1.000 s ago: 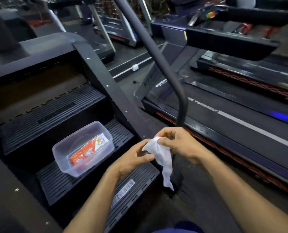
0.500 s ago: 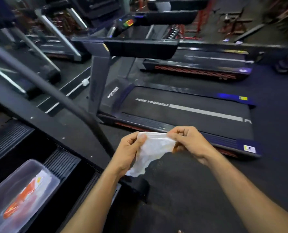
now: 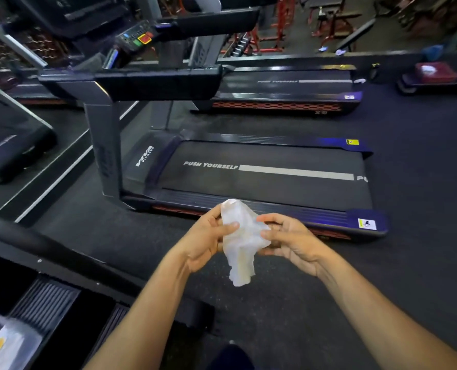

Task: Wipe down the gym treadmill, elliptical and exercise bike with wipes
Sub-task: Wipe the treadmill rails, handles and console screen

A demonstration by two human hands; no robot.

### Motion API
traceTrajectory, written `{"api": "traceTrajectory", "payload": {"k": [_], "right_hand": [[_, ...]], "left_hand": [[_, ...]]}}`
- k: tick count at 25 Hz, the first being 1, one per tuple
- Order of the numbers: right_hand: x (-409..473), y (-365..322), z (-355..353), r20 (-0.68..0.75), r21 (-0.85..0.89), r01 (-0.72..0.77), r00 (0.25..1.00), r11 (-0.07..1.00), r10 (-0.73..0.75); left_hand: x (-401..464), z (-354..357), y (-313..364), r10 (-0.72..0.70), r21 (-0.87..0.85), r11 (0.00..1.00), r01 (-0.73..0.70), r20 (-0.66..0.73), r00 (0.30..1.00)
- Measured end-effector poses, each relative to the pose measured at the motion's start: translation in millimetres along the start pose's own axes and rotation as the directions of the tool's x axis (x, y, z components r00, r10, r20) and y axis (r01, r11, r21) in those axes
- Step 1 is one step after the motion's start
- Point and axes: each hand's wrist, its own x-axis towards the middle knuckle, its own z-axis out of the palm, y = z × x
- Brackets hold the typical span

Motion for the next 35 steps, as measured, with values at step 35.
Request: {"api": "traceTrajectory", "payload": {"k": [35], "right_hand": [[324.6, -183.7, -77.3, 0.274, -0.223, -0.143, 0.940, 0.964, 0.203]], "left_hand": [[269.8, -84.0, 93.6, 0.107, -0.120, 0.977, -0.176, -0.439, 0.892]]}}
